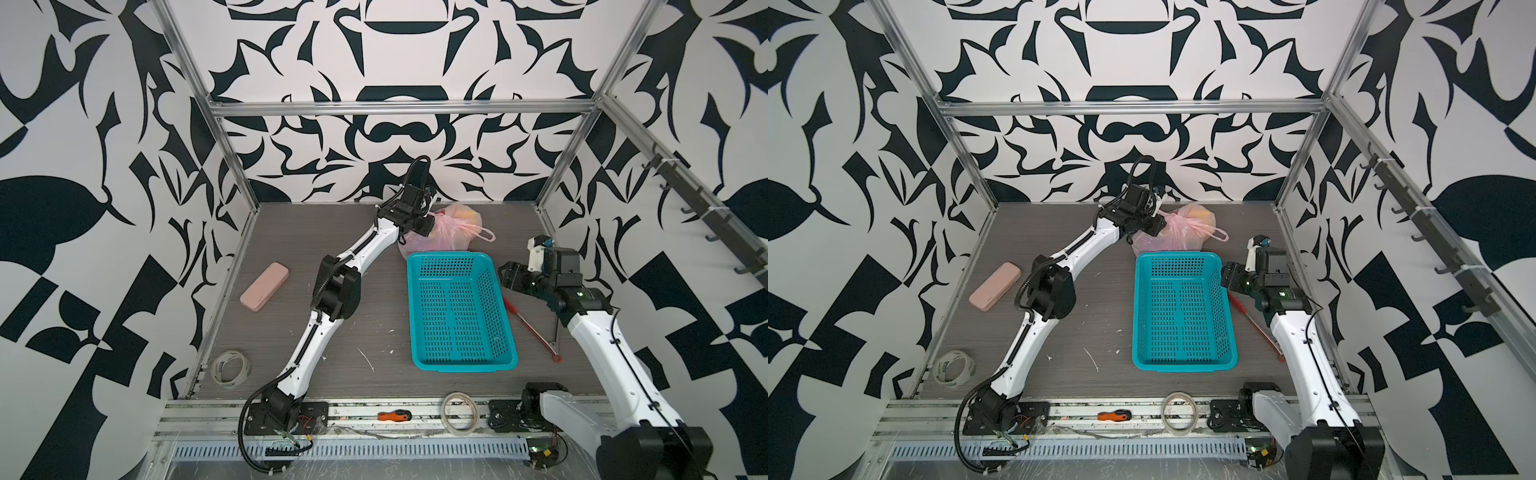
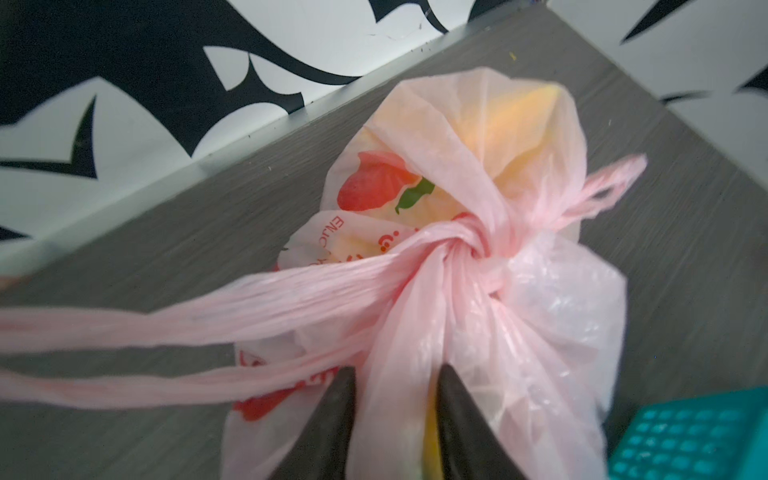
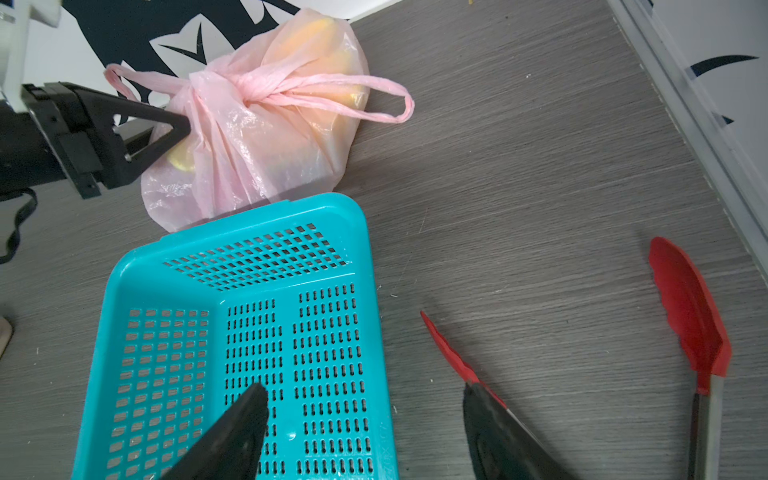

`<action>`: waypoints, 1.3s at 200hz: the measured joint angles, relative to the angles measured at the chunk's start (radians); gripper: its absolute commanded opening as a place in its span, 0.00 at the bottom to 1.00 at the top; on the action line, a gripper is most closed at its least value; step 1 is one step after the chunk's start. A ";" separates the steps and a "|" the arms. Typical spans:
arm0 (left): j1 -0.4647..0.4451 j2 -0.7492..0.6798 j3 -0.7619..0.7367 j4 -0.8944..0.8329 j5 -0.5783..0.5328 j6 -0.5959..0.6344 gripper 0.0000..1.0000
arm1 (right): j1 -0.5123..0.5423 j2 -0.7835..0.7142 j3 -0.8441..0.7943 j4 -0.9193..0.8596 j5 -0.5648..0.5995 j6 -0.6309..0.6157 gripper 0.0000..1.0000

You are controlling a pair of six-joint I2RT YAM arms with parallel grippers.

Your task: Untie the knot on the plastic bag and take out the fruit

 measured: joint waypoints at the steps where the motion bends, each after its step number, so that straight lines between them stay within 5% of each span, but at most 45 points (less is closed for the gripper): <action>1: 0.000 0.000 -0.001 0.001 0.001 -0.004 0.21 | 0.000 0.000 0.000 0.000 0.000 0.000 0.76; 30: 0.014 -0.018 -0.097 0.055 -0.005 -0.028 0.00 | 0.003 0.003 0.000 0.010 -0.010 0.003 0.74; 86: 0.044 -0.286 -0.514 0.182 -0.075 -0.045 0.00 | 0.071 0.024 0.000 0.025 -0.003 0.016 0.71; 175: 0.079 -0.823 -1.178 0.238 -0.306 -0.089 0.00 | 0.351 0.157 0.016 0.074 0.104 0.061 0.69; 260: 0.079 -1.355 -1.614 0.193 -0.315 -0.163 0.00 | 0.608 0.266 0.156 0.097 0.254 0.082 0.67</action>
